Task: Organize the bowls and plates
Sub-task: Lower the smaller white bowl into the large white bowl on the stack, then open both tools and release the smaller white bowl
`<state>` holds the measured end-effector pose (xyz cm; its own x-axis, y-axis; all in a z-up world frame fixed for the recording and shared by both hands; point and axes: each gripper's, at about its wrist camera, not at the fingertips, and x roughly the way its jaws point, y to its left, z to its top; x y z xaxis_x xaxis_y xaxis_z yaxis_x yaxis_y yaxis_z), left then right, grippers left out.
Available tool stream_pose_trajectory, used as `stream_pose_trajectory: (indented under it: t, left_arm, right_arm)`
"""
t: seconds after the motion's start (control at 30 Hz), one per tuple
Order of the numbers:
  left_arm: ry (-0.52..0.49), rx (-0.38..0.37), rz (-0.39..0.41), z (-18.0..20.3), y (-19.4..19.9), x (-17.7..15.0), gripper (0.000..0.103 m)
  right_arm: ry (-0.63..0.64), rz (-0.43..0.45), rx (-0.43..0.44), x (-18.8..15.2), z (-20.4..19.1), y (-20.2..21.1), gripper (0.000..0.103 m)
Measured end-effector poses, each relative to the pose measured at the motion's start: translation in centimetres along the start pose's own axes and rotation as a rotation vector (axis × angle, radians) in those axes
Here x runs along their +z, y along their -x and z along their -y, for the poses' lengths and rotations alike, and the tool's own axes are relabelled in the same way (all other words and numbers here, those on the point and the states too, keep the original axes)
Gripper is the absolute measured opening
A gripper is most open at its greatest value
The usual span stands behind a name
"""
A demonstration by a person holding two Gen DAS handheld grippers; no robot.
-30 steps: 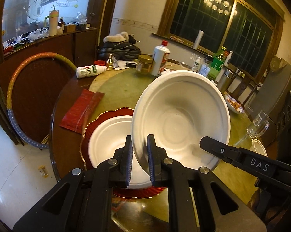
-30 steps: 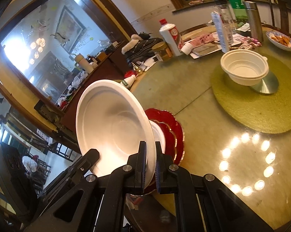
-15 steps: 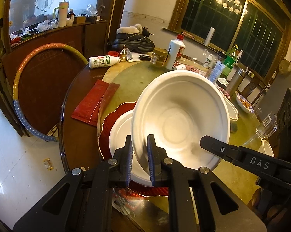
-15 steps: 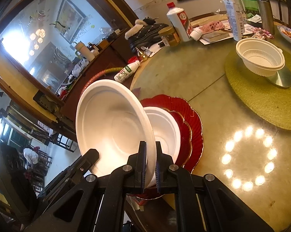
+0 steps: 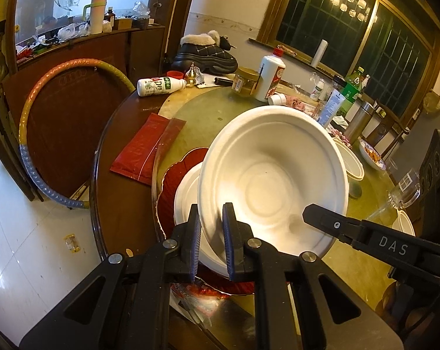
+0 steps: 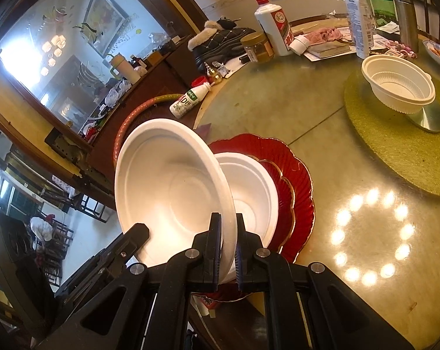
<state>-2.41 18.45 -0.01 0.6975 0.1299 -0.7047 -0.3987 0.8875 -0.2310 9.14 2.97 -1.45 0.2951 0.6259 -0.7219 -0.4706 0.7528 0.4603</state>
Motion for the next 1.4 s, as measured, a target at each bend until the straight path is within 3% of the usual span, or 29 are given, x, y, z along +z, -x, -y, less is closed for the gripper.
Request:
stream_pose_trajectory:
  t: [1.4]
  left_arm:
    - [-0.004, 0.009, -0.096, -0.5, -3.2, 0.5, 0.013]
  right_arm:
    - [-0.007, -0.069, -0.048, 0.7, 0.4, -2.7, 0.008]
